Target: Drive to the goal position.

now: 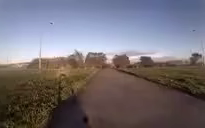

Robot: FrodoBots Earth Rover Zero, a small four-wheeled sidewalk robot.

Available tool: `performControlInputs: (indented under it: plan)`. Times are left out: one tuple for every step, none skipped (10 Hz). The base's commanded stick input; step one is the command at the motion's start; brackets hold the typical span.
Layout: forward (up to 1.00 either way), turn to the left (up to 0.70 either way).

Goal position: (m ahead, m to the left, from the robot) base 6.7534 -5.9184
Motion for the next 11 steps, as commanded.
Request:
performControlInputs:
  plan:
    - [0.7,0.0]
    - [0.7,0.0]
    - [0.7,0.0]
    - [0.7,0.0]
    - [0.7,0.0]
    - [0.7,0.0]
    - [0.7,0.0]
    - [0.7,0.0]
    - [0.7,0.0]
    - [0.7,-0.05]
    - [0.7,-0.12]
